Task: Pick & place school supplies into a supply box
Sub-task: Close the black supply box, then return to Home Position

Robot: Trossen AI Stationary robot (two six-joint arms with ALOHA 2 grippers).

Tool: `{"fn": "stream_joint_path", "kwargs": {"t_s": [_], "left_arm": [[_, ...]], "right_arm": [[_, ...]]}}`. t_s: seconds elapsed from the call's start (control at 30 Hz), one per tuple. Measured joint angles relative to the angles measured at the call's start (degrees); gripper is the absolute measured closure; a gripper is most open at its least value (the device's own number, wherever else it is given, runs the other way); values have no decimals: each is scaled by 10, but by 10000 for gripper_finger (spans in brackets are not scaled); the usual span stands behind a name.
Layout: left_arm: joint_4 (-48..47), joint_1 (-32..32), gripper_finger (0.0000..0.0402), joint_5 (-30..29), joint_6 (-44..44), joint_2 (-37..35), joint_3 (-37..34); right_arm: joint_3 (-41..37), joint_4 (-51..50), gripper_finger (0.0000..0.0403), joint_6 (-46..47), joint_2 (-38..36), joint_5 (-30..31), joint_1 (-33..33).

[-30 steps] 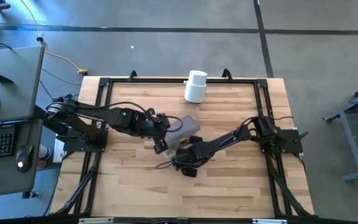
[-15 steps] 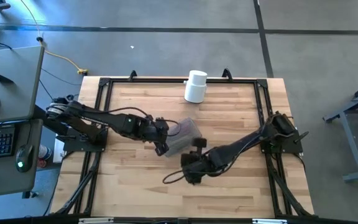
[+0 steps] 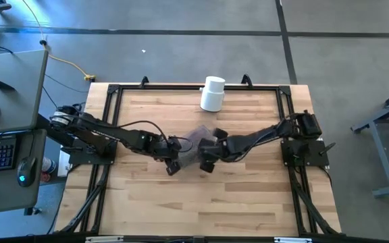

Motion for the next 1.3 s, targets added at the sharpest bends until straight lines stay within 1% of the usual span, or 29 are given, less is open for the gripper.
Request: {"fn": "stream_joint_path", "kwargs": {"t_s": [0.07,0.13,0.27,0.4,0.5,0.63,0.7,0.77,0.83,0.97,1.03,1.17,1.3], "left_arm": [[-2,0,386,0,-11,0,-13],[1,0,385,-1,-16,-2,-23],[5,0,372,-2,-22,-2,-30],[12,1,375,-1,-30,-1,-31],[14,1,384,-2,-29,-1,-31],[4,0,376,-1,-21,-2,-23],[-19,1,367,13,0,-11,-10],[-36,0,362,30,18,-28,14],[-82,0,360,24,30,-55,40],[-186,0,371,-51,29,-119,89],[-231,-9,376,-96,13,-158,99],[-288,-48,371,-176,-39,-229,95],[-353,-118,355,-254,-96,-297,66]], "right_arm": [[-34,80,403,17,-1,-8,-9],[-54,121,402,21,-5,-9,-10],[-64,134,403,-17,-31,5,4],[-72,129,403,-34,-98,27,26],[-65,158,403,-59,-158,57,42],[-67,143,403,-94,-206,135,70],[-67,122,403,-112,-231,166,85],[-66,91,403,-123,-254,179,97],[-73,52,403,-124,-271,182,107],[-99,8,403,-95,-321,195,126],[-122,-6,403,-96,-350,198,134],[-175,-15,403,-110,-404,187,140],[-230,2,403,-82,-463,205,140]]}}
